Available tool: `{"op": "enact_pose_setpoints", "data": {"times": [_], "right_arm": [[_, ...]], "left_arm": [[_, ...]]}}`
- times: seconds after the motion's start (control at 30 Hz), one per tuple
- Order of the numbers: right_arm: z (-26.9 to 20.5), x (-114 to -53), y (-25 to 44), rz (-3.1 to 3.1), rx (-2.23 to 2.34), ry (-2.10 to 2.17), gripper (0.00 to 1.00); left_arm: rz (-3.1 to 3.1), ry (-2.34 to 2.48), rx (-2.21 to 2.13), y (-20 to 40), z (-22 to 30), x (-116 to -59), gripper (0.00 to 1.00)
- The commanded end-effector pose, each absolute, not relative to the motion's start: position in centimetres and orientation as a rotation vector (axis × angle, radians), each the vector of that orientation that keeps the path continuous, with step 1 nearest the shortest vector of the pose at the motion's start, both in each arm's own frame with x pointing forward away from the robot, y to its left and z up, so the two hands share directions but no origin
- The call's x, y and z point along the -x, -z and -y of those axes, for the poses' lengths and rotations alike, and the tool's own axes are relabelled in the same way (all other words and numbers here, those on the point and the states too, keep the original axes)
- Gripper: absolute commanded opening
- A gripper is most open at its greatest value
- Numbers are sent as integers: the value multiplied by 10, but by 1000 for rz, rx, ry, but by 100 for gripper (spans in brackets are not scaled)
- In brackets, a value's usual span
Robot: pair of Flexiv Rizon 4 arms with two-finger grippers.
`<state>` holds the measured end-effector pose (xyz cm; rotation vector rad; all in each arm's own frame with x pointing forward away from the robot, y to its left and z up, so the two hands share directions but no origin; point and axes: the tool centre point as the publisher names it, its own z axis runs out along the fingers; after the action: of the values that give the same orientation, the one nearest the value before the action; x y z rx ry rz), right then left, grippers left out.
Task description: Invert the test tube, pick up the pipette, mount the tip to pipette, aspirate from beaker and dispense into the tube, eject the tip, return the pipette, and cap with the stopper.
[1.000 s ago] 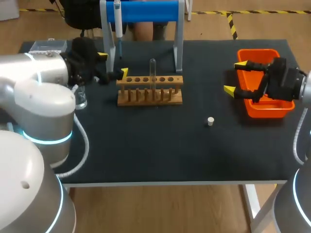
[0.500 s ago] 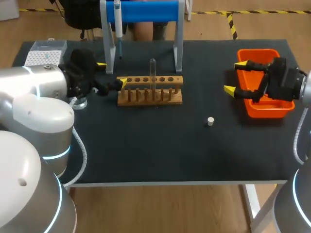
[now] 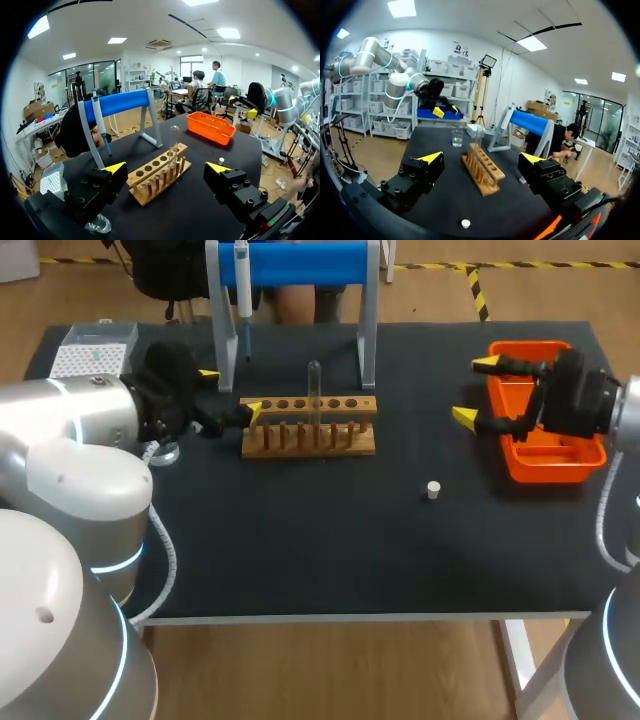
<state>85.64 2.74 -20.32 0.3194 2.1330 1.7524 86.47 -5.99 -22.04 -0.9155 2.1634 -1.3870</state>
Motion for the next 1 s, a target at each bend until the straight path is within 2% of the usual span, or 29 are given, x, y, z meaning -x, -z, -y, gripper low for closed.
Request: {"op": "enact_pose_setpoints", "data": {"times": [0.03, 1.0], "right_arm": [[-36, -886, 200, -2168, -232, -1872, 100], [-142, -927, 207, -2278, 31, -2190, 100]], "left_arm": [[-2162, 1398, 910, 222, 58, -865, 100], [-2162, 1398, 910, 222, 58, -865, 100]]}}
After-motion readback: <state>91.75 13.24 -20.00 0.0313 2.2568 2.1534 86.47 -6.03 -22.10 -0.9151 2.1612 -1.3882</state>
